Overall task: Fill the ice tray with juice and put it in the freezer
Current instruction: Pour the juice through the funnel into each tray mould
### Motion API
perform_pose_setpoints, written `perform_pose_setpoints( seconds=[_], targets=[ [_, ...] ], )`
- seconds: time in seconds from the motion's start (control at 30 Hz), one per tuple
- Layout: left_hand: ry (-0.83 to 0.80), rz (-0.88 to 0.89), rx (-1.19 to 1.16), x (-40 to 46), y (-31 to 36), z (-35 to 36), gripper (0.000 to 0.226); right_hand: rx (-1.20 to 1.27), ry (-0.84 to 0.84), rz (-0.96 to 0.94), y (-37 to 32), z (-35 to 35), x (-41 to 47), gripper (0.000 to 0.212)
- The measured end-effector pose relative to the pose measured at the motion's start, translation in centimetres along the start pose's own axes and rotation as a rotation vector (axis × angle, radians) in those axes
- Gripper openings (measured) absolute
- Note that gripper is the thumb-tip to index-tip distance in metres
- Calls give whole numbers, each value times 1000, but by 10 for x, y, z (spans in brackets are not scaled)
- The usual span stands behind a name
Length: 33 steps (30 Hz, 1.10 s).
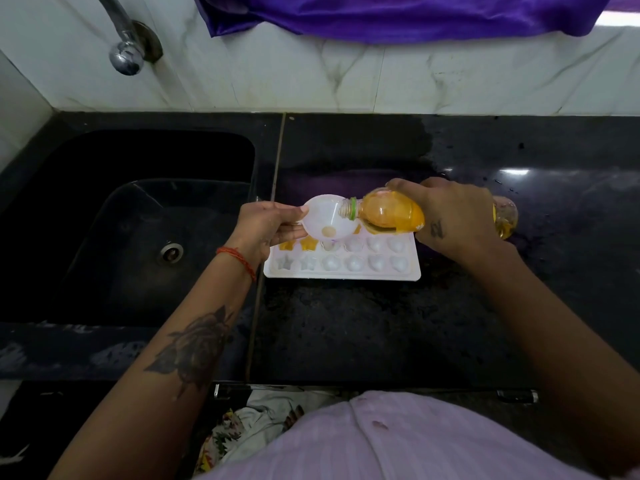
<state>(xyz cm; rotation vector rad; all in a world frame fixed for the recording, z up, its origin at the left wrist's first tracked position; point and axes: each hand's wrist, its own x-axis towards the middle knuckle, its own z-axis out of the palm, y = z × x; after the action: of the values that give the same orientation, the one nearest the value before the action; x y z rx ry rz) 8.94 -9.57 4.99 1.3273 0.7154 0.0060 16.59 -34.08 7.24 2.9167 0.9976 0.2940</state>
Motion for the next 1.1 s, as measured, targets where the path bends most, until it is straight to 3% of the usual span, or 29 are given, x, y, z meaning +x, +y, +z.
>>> perform_pose_setpoints(
  seconds=[0.53,0.77,1.1],
  targets=[
    [-12,11,-56,0,4,-1,10,131,-74,77,-3,-12,-4,80],
    [-32,3,-51,1,3,13,9,197,-53,106,7,-17,-16,74],
    [-49,-17,-11,1,-6,30,11,24,-33,129,17,-7,-26,73]
  ],
)
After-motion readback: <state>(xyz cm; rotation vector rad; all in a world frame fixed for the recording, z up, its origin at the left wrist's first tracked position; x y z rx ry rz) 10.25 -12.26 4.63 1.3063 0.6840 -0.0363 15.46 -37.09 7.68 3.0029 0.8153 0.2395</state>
